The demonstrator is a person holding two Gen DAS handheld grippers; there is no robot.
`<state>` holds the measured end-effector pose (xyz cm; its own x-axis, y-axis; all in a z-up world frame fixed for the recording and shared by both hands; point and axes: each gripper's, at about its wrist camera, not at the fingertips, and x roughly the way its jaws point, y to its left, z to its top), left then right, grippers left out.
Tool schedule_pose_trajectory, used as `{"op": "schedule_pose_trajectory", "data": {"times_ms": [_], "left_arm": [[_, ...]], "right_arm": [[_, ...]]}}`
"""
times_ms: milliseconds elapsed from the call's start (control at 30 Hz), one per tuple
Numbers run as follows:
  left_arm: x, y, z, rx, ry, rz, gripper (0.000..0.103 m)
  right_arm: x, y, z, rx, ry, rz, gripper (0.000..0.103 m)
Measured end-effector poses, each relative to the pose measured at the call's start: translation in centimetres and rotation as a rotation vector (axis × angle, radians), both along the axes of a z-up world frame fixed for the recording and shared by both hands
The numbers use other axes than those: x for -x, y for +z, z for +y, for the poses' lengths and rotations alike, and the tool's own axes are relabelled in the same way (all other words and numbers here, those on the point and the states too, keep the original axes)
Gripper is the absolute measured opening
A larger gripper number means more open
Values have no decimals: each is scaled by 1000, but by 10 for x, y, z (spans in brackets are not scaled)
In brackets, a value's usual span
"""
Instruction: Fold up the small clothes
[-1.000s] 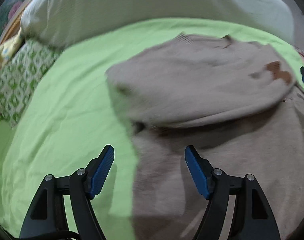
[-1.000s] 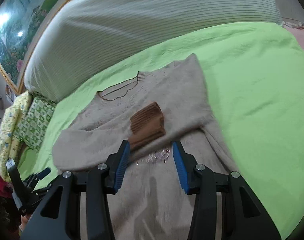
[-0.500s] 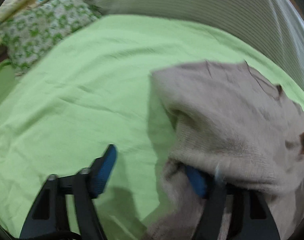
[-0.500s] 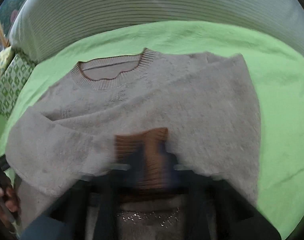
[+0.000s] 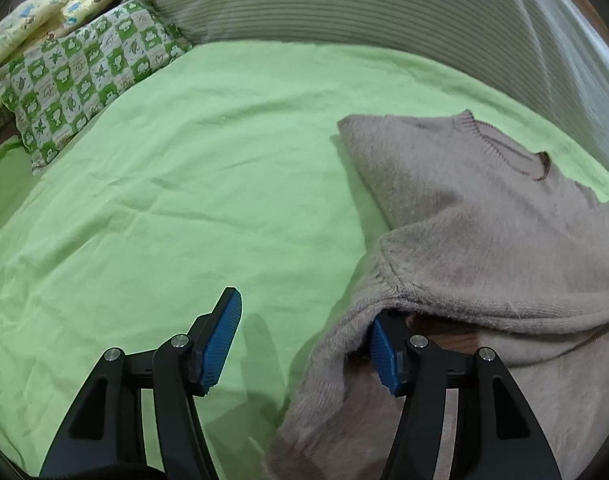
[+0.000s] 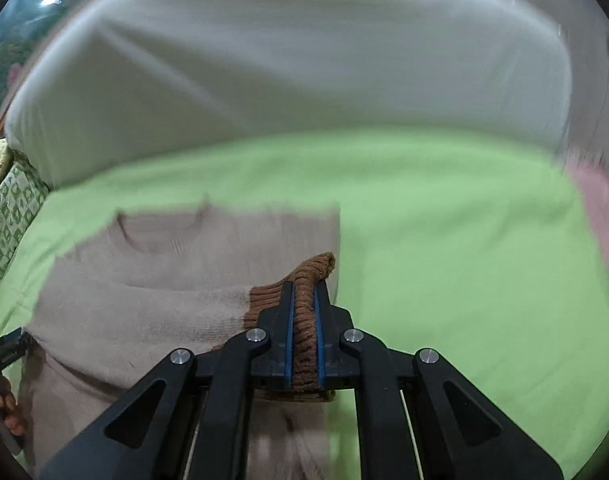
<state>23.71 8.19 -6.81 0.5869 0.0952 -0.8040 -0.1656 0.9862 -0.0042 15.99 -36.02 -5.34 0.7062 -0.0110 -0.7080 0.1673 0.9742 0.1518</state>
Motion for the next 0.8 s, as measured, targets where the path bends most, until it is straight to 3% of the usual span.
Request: {"op": "schedule_pose_trajectory", "data": {"times_ms": [100,300,333,367,400,500,600,700,800], "left_arm": [[10,-1,10,12,-7,-1,63],[36,-6,14,53,-32,40,63],[43,-4,14,59,-46,37,63],[50,1,17,68,-57,26,63],[55,9,21,76,-55,9,65],[49,34,35,142,-60,-32,80],[10,48,40,190,-77,-23,81],[-44,46,41,300,-91,36,81],[-93,33,34,416,-110,127,81]], "right_arm": [[8,-26,7,10,5,35,9],[22,-25,5,-11,2,49,17],[26,-23,4,-5,-8,59,25],[30,-20,1,8,-25,60,39],[37,-14,-2,32,-62,39,44],[47,8,13,53,-95,-71,46],[48,29,45,-107,62,-151,46],[32,32,129,-203,376,-128,46],[22,27,202,-178,589,-127,46]]}}
